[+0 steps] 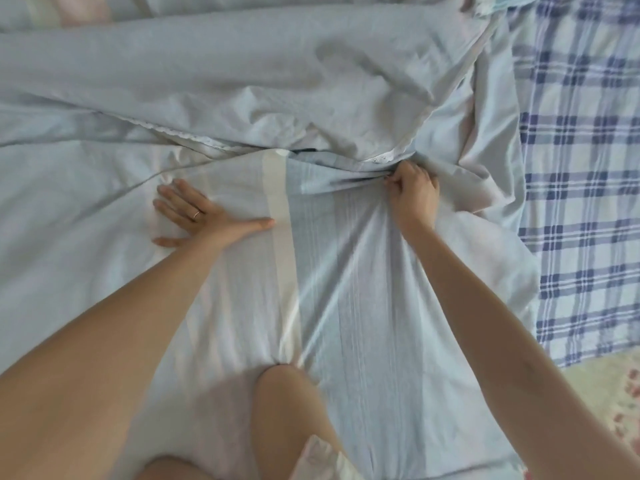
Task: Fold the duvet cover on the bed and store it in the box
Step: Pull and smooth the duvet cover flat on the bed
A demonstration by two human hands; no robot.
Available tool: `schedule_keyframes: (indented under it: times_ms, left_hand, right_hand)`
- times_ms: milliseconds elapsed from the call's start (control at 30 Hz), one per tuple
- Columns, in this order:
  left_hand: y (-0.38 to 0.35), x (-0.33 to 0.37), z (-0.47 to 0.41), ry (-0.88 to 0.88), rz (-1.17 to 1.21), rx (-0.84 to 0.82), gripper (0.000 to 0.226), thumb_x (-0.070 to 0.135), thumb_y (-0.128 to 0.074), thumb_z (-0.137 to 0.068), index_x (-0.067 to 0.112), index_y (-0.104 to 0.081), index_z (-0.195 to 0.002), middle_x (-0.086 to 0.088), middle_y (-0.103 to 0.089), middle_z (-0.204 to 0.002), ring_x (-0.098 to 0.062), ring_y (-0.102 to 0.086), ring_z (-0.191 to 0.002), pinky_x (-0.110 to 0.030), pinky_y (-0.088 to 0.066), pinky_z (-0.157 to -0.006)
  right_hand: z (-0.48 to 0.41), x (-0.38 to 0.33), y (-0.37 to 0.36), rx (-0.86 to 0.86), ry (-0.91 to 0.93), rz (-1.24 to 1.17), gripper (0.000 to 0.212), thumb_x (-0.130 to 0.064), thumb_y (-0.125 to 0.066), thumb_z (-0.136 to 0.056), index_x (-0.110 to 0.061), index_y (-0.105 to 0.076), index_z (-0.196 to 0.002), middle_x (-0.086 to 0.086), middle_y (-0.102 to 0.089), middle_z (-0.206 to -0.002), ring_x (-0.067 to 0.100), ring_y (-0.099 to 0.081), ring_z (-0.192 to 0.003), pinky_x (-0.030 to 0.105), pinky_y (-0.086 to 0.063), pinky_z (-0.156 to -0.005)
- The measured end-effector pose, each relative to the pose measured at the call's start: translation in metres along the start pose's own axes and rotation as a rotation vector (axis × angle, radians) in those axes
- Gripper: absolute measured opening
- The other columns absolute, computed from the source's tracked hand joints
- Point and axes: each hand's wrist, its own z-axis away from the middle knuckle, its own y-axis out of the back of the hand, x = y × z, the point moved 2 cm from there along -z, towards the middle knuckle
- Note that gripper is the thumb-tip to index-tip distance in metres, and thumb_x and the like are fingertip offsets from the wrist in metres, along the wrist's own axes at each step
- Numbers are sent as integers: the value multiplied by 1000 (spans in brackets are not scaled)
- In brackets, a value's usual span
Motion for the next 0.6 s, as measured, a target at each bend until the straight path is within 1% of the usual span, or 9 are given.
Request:
schedule_keyframes:
  times_ms: [100, 167, 233, 300, 333, 367, 467, 533, 600]
  left_hand:
    - [-3, 7, 1, 45, -34, 4, 171, 79, -75, -26, 13, 34, -141, -6, 37, -150, -25, 32, -139, -70, 7, -104]
    - [-2, 11, 1, 75, -33, 11, 172, 77, -77, -25, 14, 32, -142, -5, 35, -151, -24, 30, -140, -69, 6, -105]
    - [-3, 16, 0, 78, -30, 55, 172, 75, -78, -23, 14, 27, -144, -4, 31, -153, -23, 26, -142, -69, 4, -106]
    - [-5, 16, -3, 76, -27, 81, 174, 77, -73, -16, 15, 24, -146, -5, 26, -155, -24, 22, -143, -70, 1, -106]
    - [-6, 14, -5, 75, -20, 79, 175, 79, -68, -11, 15, 23, -146, -5, 25, -155, -25, 21, -143, -70, 1, -106]
    - [-5, 15, -7, 71, -6, 92, 176, 81, -61, -7, 15, 23, -146, -5, 24, -155, -25, 21, -143, -70, 1, -106]
    - [-3, 19, -9, 6, 5, 133, 177, 82, -53, -3, 12, 23, -146, -8, 24, -155, -28, 21, -143, -69, 2, -107]
    - [-9, 15, -12, -5, 5, 111, 178, 85, -52, -4, 8, 23, -146, -11, 24, -155, -31, 21, -142, -66, 4, -109]
    - [-11, 16, -12, -9, -34, 78, 176, 85, -59, -11, 5, 22, -145, -15, 25, -154, -33, 22, -142, -62, 8, -111]
  right_hand:
    - [25, -4, -15, 219, -44, 47, 6, -14, -58, -84, -10, -59, -88, 9, -61, -97, 30, -53, -97, 35, -30, -91]
    - [65, -20, -26, 336, 98, -12, 21, -18, -57, -87, -11, -56, -107, 10, -54, -118, 28, -46, -115, 39, -25, -108]
    - [120, -43, -49, 155, 442, -58, 38, -28, -49, -90, -17, -46, -127, 6, -41, -136, 28, -37, -129, 43, -14, -116]
    - [163, -42, -74, -115, 827, 118, 46, -40, -40, -95, -28, -37, -140, 0, -34, -146, 25, -33, -136, 51, -12, -115]
    - [163, -27, -80, -197, 889, 210, 49, -47, -35, -96, -32, -34, -142, -3, -32, -149, 24, -31, -138, 57, -14, -113]
    - [148, -7, -79, -230, 825, 279, 52, -54, -32, -95, -36, -32, -143, -4, -30, -151, 24, -29, -139, 64, -14, -110]
    - [65, 68, -48, -215, 171, 330, 65, -66, -31, -86, -37, -32, -144, -3, -36, -150, 28, -30, -137, 78, -8, -99]
    - [26, 93, -21, -281, -13, 403, 72, -69, -26, -84, -37, -24, -148, -3, -33, -152, 31, -29, -137, 78, -2, -99]
    - [32, 85, -16, -298, -189, 343, 74, -68, -22, -87, -32, -15, -151, -3, -23, -156, 32, -21, -142, 75, 3, -103]
